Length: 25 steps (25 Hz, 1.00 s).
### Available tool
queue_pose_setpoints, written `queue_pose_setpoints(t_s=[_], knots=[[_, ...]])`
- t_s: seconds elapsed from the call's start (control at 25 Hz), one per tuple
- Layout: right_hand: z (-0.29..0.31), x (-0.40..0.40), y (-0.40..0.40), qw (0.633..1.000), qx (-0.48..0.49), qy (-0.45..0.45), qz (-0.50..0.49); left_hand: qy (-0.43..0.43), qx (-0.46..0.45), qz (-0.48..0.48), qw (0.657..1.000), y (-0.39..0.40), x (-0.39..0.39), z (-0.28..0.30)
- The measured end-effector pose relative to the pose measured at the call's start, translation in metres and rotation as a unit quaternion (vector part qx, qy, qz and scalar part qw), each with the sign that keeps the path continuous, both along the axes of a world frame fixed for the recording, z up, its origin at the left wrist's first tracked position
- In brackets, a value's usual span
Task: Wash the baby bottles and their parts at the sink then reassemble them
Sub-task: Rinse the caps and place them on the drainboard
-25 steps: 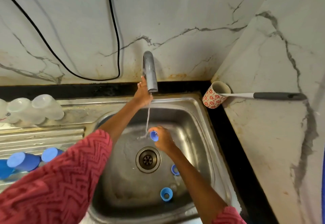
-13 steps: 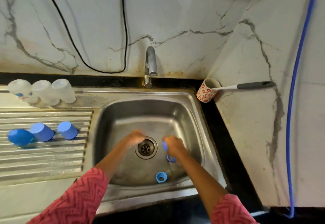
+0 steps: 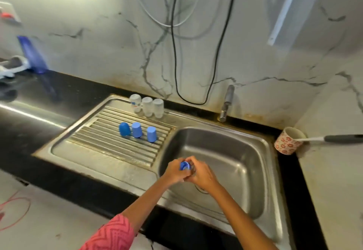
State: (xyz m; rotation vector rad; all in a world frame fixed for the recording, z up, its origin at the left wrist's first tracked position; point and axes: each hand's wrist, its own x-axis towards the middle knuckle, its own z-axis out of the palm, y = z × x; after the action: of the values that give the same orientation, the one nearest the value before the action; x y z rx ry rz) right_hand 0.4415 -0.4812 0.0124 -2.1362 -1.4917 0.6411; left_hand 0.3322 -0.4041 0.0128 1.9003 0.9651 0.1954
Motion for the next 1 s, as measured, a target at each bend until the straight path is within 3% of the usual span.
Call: queue_pose_setpoints(t_s=[0.16,0.28,0.36,0.44,0.6,1.0], knots=[[0.002,-0.029,0.011,0.991,0.084,0.062,0.085,-0.109,-0.206,0.071,0.97,0.007,-0.051,0.003],[0.004,-0.048,0.024,0.984,0.099,0.105,0.106,-0.148,-0.276,0.083,0.946,0.01,-0.087,-0.001],[0.005,-0.054,0.035,0.983,0.11,0.109,0.103,-0.112,-0.235,0.133,0.956,0.016,-0.104,-0.002],[0.003,-0.056,0.046,0.983,0.119,0.092,0.107,-0.067,-0.122,0.194,0.971,0.024,-0.12,-0.005],[-0.001,-0.065,0.073,0.987,0.102,0.047,0.116,0.052,0.093,0.156,0.982,0.046,-0.153,-0.015],[-0.027,-0.104,0.136,0.997,0.05,-0.001,0.062,0.034,0.134,0.144,0.98,0.111,-0.176,-0.03]])
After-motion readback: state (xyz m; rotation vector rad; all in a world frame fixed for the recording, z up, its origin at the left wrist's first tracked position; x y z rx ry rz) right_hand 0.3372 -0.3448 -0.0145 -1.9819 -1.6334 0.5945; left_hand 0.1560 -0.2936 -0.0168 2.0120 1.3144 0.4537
